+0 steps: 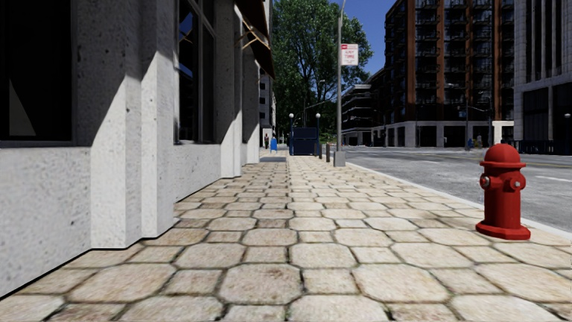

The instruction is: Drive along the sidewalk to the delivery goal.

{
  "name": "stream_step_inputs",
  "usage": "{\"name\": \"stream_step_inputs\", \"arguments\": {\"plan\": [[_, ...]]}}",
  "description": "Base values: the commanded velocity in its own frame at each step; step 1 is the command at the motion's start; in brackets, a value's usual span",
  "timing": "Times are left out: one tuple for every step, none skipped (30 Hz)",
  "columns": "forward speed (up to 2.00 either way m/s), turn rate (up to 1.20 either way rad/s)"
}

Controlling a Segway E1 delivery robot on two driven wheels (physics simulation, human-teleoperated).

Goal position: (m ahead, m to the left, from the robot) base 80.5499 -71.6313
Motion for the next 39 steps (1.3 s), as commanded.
{"name": "stream_step_inputs", "arguments": {"plan": [[2.00,0.00],[2.00,0.00],[2.00,0.00],[2.00,0.00],[2.00,0.00],[2.00,0.00],[2.00,0.00],[2.00,0.00],[2.00,0.00],[2.00,0.00],[2.00,0.00],[2.00,0.00],[2.00,0.00],[2.00,0.00],[2.00,0.00],[2.00,0.00],[2.00,0.00],[2.00,0.00],[2.00,0.00],[2.00,0.00],[2.00,0.00],[2.00,0.00],[2.00,0.00],[2.00,0.00],[2.00,0.00],[2.00,0.00],[2.00,0.00],[2.00,0.00],[2.00,0.00],[2.00,0.00],[2.00,0.00],[2.00,0.00],[2.00,0.00],[2.00,0.00],[2.00,0.00],[2.00,0.00],[2.00,0.00],[2.00,0.00],[2.00,0.00]]}}
